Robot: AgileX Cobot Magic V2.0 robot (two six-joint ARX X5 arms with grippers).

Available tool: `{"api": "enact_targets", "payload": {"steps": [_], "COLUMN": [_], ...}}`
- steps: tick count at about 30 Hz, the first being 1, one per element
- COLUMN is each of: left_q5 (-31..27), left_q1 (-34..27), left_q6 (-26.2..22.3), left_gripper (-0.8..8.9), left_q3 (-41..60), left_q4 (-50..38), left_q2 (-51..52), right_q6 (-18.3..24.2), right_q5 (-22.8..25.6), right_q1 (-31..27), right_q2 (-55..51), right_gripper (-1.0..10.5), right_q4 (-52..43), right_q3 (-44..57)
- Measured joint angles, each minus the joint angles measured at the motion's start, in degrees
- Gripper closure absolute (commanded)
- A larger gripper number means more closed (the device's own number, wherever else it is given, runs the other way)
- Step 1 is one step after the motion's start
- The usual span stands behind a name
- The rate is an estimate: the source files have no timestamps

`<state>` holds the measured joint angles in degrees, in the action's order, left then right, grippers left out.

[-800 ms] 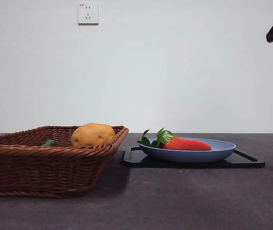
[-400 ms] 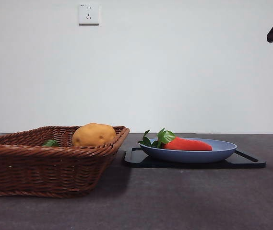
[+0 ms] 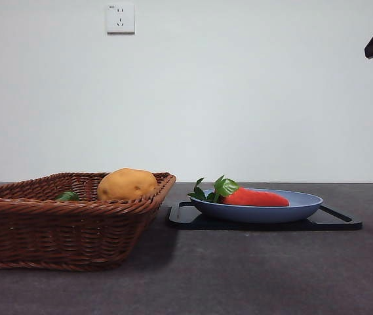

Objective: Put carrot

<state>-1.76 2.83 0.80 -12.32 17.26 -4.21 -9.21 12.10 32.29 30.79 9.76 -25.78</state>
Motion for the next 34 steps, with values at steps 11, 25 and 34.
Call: {"api": "enact_targets", "payload": {"steps": [11,25,34], "left_q5": [4.8,4.8,4.9], "left_q1": [-0.9,-0.9,-1.2], "left_q6": [-0.2,1.9,2.3], "left_gripper": [8.05,8.05,8.05], "left_q3": [8.8,10.5,10.9], "left_q4": [-4.9,-4.7,-8.8], "left_q2": [0.0,0.0,3.8], "right_q6": [0.0,0.0,0.0], "right_q5": [0.0,0.0,0.0], "right_q1": [0.0,0.0,0.0], "right_q2": [0.0,0.0,0.0], "right_gripper": [9.4,9.4,9.4], "right_q4": [0.0,0.0,0.0], "right_q3": [0.0,0.0,0.0]}}
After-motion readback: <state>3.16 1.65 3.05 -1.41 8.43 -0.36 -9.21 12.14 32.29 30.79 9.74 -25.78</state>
